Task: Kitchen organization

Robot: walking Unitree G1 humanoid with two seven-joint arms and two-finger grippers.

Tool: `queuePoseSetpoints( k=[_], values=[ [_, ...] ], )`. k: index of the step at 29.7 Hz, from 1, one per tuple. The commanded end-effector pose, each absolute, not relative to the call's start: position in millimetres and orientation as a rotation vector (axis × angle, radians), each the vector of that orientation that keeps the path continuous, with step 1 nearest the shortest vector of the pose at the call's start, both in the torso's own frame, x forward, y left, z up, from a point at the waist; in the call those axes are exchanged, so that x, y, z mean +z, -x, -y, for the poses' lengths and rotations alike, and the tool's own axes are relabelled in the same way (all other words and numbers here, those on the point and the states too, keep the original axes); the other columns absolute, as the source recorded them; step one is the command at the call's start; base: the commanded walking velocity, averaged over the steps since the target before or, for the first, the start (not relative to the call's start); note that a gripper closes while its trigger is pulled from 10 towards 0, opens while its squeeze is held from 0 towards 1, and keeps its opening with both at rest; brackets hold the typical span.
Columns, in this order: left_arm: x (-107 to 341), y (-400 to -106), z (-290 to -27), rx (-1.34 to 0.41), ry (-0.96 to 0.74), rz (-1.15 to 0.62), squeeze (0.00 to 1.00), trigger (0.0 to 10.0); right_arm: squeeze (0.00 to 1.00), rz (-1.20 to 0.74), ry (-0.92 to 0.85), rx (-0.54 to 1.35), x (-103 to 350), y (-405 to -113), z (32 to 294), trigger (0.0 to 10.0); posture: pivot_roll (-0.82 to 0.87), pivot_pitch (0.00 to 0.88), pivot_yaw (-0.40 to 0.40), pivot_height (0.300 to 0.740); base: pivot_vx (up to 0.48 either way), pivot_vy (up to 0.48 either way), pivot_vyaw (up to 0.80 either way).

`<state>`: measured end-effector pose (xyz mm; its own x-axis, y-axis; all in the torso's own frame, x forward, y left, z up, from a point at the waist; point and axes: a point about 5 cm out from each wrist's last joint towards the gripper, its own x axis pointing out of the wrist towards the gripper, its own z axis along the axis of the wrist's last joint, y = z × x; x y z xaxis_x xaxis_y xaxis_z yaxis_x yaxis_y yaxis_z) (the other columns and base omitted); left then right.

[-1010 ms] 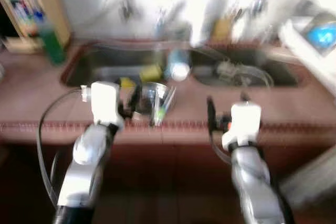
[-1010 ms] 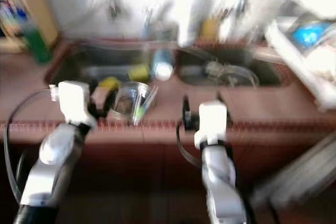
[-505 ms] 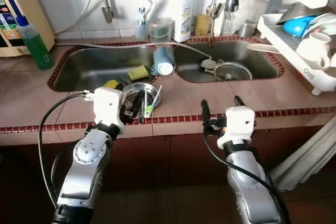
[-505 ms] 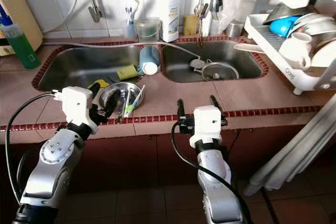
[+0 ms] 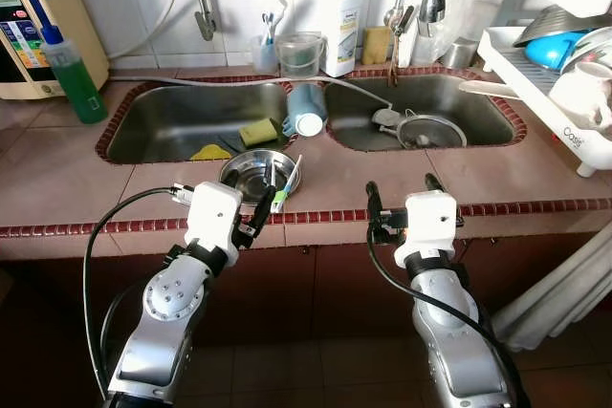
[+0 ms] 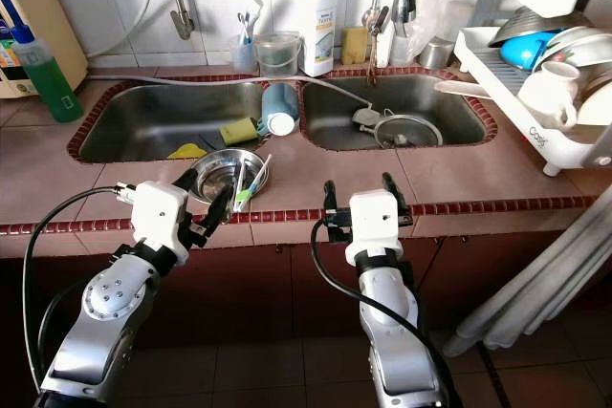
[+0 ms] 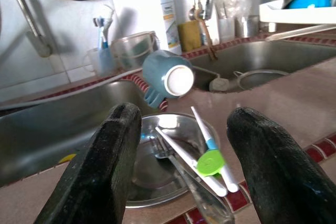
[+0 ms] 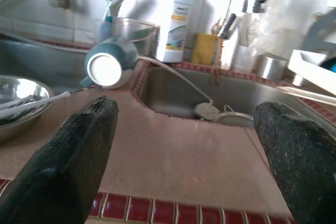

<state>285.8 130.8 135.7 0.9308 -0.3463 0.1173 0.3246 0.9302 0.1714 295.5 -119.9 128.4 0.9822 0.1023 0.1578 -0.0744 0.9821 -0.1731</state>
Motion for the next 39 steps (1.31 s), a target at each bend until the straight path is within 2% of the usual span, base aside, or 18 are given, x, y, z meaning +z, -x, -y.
queuePoseSetpoints(
  k=[1, 11, 23, 39],
  values=[
    [135, -290, -138, -0.309, -0.154, 0.138, 0.00, 10.0, 0.00, 0.176, 0.172, 0.113, 130, -300, 118, 10.0, -0.19, 0.000, 0.016, 0.740, 0.000, 0.000, 0.00],
    [135, -283, -132, -0.372, -0.223, 0.162, 0.00, 10.0, 0.00, 0.188, 0.205, 0.170, 131, -309, 114, 10.0, -0.19, 0.000, 0.012, 0.740, 0.000, 0.000, 0.00],
    [126, -269, -107, -0.441, -0.245, 0.157, 0.00, 10.0, 0.00, 0.218, 0.110, 0.108, 130, -290, 116, 10.0, -0.19, 0.000, 0.020, 0.740, 0.000, 0.000, 0.00],
    [102, -270, -102, -0.430, -0.301, 0.072, 0.00, 10.0, 0.00, 0.226, 0.098, 0.098, 134, -283, 115, 10.0, -0.21, 0.000, 0.029, 0.740, 0.000, 0.000, 0.00]
  ],
)
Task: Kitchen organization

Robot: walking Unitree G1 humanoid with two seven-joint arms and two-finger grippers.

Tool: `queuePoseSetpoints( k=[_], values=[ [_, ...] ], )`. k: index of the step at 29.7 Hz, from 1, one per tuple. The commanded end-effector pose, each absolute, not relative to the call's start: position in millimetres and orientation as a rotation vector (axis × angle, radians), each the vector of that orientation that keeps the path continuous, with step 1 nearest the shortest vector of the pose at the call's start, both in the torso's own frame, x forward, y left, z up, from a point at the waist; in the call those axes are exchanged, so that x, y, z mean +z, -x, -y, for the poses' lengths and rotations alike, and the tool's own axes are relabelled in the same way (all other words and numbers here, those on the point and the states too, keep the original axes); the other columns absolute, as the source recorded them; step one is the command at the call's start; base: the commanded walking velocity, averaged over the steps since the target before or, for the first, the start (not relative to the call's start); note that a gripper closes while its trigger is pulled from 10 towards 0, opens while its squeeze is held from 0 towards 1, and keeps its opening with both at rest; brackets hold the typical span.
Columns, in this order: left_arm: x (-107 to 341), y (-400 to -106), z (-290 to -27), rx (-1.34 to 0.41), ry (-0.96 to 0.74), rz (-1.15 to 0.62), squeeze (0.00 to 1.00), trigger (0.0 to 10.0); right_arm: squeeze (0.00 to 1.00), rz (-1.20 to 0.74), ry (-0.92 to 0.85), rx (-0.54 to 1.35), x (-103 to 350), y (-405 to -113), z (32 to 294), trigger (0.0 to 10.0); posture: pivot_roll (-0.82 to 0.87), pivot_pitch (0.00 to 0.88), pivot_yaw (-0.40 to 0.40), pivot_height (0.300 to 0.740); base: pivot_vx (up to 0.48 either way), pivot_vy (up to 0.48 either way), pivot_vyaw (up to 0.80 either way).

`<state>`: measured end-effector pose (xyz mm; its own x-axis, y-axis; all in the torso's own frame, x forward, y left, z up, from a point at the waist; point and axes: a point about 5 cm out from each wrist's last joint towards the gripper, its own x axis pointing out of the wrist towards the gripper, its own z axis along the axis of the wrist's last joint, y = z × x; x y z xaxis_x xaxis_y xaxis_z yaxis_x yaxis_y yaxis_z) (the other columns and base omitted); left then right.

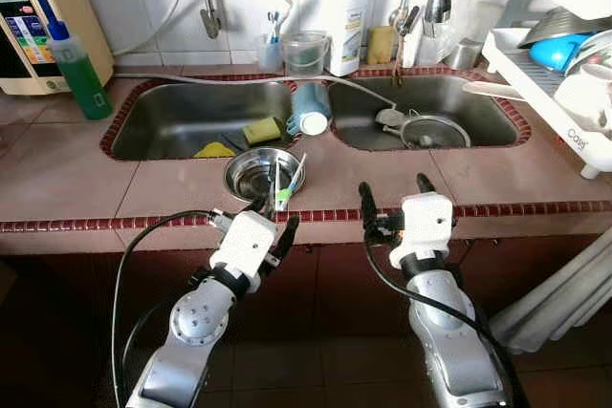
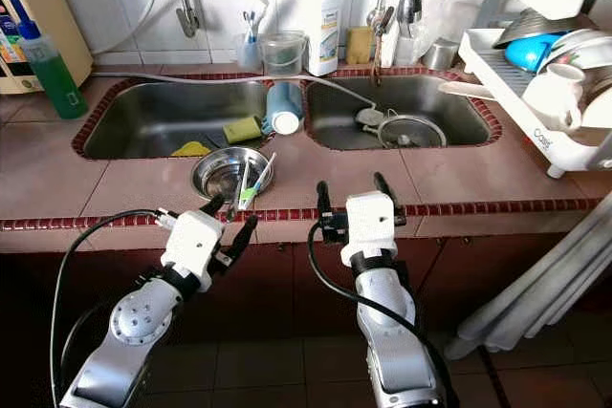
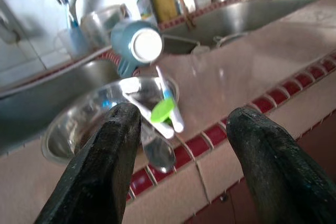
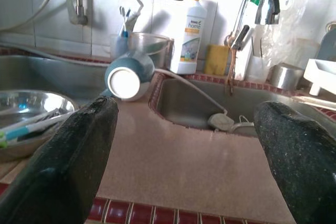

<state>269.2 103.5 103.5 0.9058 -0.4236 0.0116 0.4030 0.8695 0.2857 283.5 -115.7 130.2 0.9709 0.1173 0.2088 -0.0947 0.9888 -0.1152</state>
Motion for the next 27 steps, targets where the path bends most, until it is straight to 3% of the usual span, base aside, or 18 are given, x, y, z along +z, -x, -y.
queuePoseSetpoints(
  k=[1, 11, 17, 27],
  values=[
    [101, -271, -101, -0.426, -0.297, 0.065, 0.00, 10.0, 0.00, 0.231, 0.092, 0.102, 135, -282, 114, 10.0, -0.21, 0.000, 0.030, 0.740, 0.000, 0.000, 0.00],
    [98, -288, -103, -0.367, -0.290, 0.046, 0.00, 10.0, 0.00, 0.172, 0.056, 0.265, 130, -260, 94, 10.0, -0.22, 0.000, 0.032, 0.740, 0.000, 0.000, 0.00],
    [101, -293, -109, -0.357, -0.291, 0.054, 0.00, 10.0, 0.00, 0.134, 0.083, 0.375, 123, -239, 92, 10.0, -0.23, 0.000, 0.036, 0.740, 0.000, 0.000, 0.00],
    [95, -294, -111, -0.360, -0.311, 0.043, 0.00, 10.0, 0.00, 0.106, 0.078, 0.460, 127, -229, 90, 10.0, -0.23, 0.000, 0.037, 0.740, 0.000, 0.000, 0.00]
  ],
)
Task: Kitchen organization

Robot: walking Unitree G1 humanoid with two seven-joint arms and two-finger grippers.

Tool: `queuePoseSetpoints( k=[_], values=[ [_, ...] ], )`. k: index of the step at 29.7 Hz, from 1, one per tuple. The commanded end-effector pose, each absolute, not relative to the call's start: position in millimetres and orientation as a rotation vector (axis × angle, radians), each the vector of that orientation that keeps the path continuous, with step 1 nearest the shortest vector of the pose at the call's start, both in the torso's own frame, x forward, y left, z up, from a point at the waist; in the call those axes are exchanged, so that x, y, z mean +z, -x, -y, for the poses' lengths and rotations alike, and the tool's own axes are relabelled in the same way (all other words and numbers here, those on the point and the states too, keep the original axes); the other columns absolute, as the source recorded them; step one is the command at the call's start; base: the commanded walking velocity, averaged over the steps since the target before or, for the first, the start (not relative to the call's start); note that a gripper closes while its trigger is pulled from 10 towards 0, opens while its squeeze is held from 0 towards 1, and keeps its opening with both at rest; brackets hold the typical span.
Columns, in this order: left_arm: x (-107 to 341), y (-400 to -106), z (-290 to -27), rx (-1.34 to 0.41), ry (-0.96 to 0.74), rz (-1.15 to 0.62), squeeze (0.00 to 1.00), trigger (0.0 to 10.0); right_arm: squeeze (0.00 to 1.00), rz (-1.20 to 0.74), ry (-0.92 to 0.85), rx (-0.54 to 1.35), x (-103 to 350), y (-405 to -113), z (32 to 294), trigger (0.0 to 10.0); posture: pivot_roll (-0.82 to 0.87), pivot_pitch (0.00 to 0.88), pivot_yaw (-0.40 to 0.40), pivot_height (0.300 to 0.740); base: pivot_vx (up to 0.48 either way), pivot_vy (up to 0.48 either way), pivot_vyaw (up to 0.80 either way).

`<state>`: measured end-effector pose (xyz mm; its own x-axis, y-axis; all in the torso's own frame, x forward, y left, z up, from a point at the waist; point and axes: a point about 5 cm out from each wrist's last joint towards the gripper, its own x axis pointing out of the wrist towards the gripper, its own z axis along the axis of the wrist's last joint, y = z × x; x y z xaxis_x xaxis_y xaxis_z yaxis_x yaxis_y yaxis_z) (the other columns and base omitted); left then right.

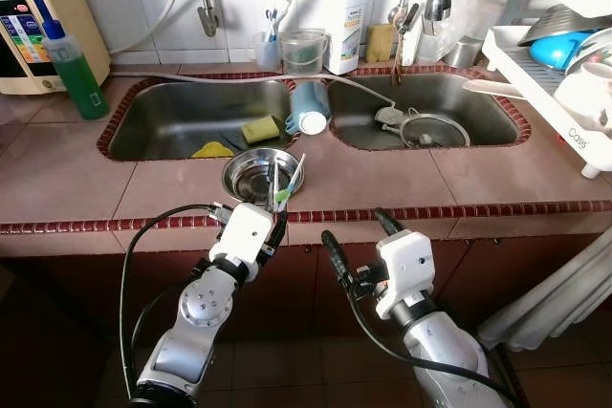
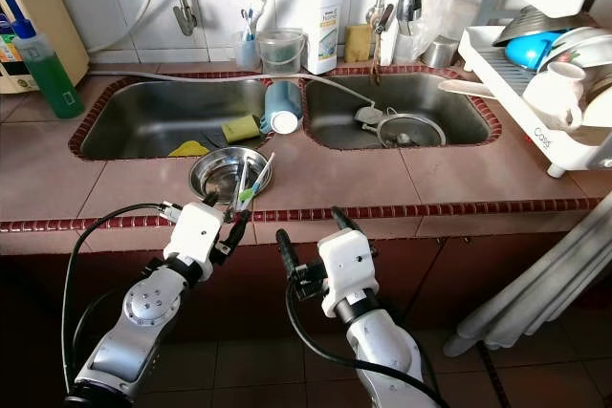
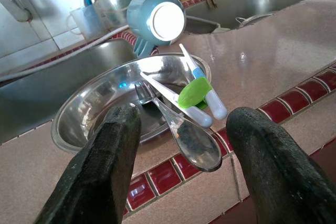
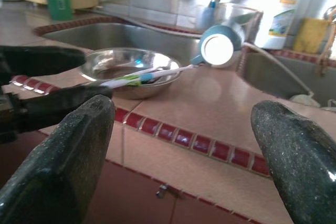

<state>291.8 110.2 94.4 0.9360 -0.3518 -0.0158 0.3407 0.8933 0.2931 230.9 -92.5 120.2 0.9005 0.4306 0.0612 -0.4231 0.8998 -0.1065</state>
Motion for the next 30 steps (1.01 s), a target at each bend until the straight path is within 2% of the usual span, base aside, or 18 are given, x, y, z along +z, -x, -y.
queuePoseSetpoints(
  k=[1, 24, 25, 26, 27, 29, 30],
  values=[
    [95, -294, -111, -0.360, -0.311, 0.043, 0.00, 10.0, 0.00, 0.106, 0.078, 0.460, 127, -229, 90, 10.0, -0.23, 0.000, 0.037, 0.740, 0.000, 0.000, 0.00],
    [89, -300, -117, -0.356, -0.325, 0.016, 0.00, 10.0, 0.00, 0.106, 0.071, 0.494, 139, -224, 89, 10.0, -0.25, 0.000, 0.044, 0.740, 0.000, 0.000, 0.00],
    [90, -300, -117, -0.358, -0.321, 0.018, 0.00, 6.9, 0.00, 0.107, 0.071, 0.492, 139, -224, 89, 10.0, -0.25, 0.000, 0.044, 0.740, 0.000, 0.000, 0.00],
    [90, -301, -117, -0.366, -0.311, 0.020, 0.00, 4.2, 0.00, 0.107, 0.068, 0.489, 140, -224, 89, 10.0, -0.25, 0.000, 0.044, 0.740, 0.000, 0.000, 0.00],
    [90, -301, -117, -0.369, -0.310, 0.018, 0.00, 0.3, 0.00, 0.107, 0.067, 0.487, 140, -224, 89, 10.0, -0.25, 0.000, 0.046, 0.740, 0.000, 0.000, 0.00],
    [90, -301, -117, -0.369, -0.310, 0.015, 0.00, 0.3, 0.00, 0.107, 0.066, 0.487, 140, -224, 89, 10.0, -0.25, 0.000, 0.046, 0.740, 0.000, 0.000, 0.00],
    [89, -301, -117, -0.369, -0.309, 0.016, 0.00, 0.0, 0.00, 0.107, 0.066, 0.487, 140, -224, 88, 10.0, -0.25, 0.000, 0.046, 0.740, 0.000, 0.000, 0.00]
  ],
)
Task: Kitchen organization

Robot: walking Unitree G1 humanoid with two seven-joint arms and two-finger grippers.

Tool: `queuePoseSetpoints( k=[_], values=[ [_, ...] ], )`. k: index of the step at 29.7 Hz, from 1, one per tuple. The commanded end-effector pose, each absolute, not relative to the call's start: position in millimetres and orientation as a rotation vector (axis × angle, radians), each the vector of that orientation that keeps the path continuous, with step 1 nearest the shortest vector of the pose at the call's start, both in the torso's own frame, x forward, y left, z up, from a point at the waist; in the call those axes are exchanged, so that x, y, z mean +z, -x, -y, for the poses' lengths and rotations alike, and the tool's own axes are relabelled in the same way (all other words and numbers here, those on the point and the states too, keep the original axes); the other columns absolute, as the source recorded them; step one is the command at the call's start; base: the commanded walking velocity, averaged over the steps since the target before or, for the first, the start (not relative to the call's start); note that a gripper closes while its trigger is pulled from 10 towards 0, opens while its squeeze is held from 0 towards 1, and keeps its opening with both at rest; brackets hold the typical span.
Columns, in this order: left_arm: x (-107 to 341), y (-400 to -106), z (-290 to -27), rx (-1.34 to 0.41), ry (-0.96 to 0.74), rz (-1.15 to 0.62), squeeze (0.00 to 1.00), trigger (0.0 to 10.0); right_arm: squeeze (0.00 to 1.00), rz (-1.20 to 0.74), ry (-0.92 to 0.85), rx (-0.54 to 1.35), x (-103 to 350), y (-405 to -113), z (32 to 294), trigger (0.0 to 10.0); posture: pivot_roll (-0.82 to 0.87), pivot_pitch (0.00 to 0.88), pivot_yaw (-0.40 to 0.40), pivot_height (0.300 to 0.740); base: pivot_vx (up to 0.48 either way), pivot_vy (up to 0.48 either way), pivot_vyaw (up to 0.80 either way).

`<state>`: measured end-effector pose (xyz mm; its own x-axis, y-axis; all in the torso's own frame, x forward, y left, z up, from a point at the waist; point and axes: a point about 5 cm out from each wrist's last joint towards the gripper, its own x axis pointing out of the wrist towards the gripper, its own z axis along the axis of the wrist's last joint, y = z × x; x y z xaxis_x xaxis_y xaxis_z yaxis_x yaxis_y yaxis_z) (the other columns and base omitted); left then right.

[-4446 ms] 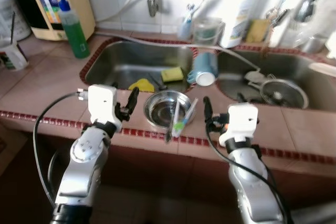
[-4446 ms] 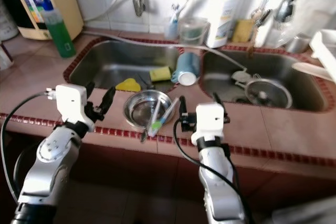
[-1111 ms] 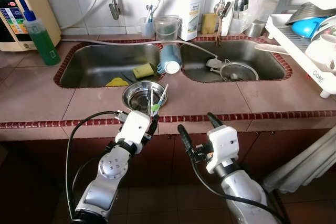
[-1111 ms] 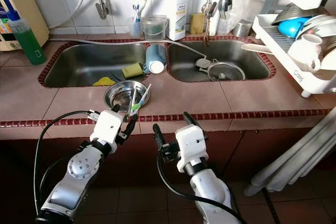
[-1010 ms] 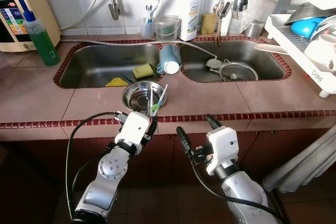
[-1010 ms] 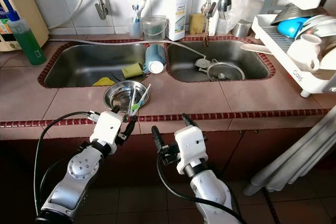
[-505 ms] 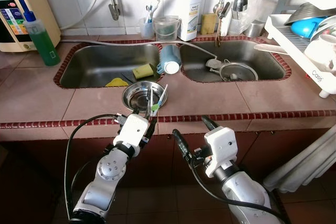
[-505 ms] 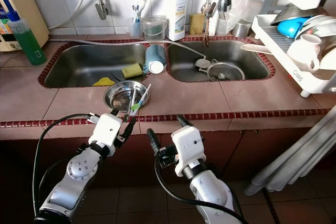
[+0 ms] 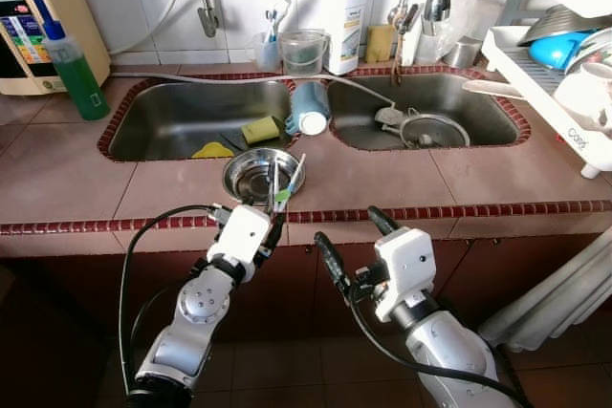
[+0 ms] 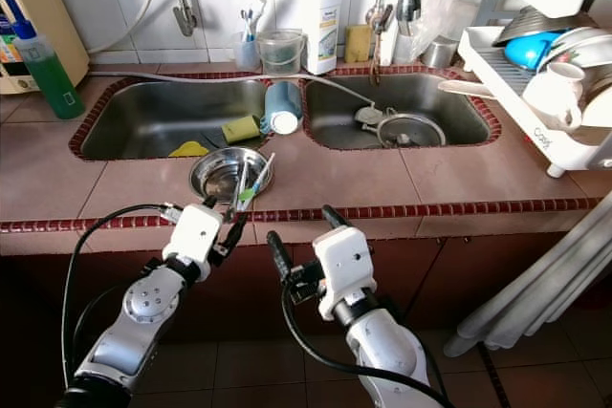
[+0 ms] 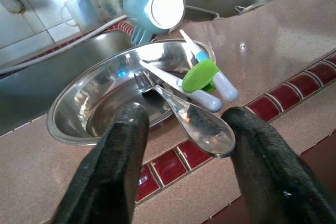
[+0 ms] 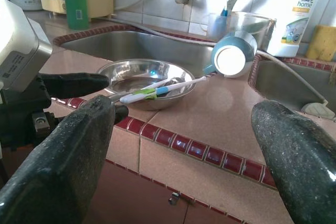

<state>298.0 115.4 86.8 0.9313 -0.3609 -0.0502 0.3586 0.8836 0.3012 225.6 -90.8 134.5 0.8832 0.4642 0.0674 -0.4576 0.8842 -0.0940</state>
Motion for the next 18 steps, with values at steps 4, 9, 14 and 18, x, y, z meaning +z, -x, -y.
queuePoseSetpoints(
  k=[4, 9, 14, 18],
  values=[
    [89.6, -301.6, -118.2, -0.371, -0.309, 0.019, 0.00, 0.0, 0.00, 0.105, 0.066, 0.483, 140.1, -223.8, 88.8, 10.0, -0.25, 0.000, 0.046, 0.740, 0.000, 0.000, 0.00],
    [89.1, -301.7, -118.9, -0.374, -0.306, 0.014, 0.00, 0.0, 0.00, 0.104, 0.066, 0.480, 140.0, -223.6, 88.8, 10.0, -0.25, 0.000, 0.046, 0.740, 0.000, 0.000, 0.00],
    [89.0, -301.8, -119.1, -0.372, -0.301, 0.011, 0.00, 0.0, 0.00, 0.103, 0.065, 0.480, 140.1, -223.6, 88.8, 10.0, -0.25, 0.000, 0.045, 0.740, 0.000, 0.000, 0.00],
    [89.3, -301.9, -119.2, -0.373, -0.300, 0.011, 0.00, 0.0, 0.00, 0.104, 0.065, 0.479, 140.6, -223.6, 88.8, 10.0, -0.25, 0.000, 0.045, 0.740, 0.000, 0.000, 0.00]
  ],
)
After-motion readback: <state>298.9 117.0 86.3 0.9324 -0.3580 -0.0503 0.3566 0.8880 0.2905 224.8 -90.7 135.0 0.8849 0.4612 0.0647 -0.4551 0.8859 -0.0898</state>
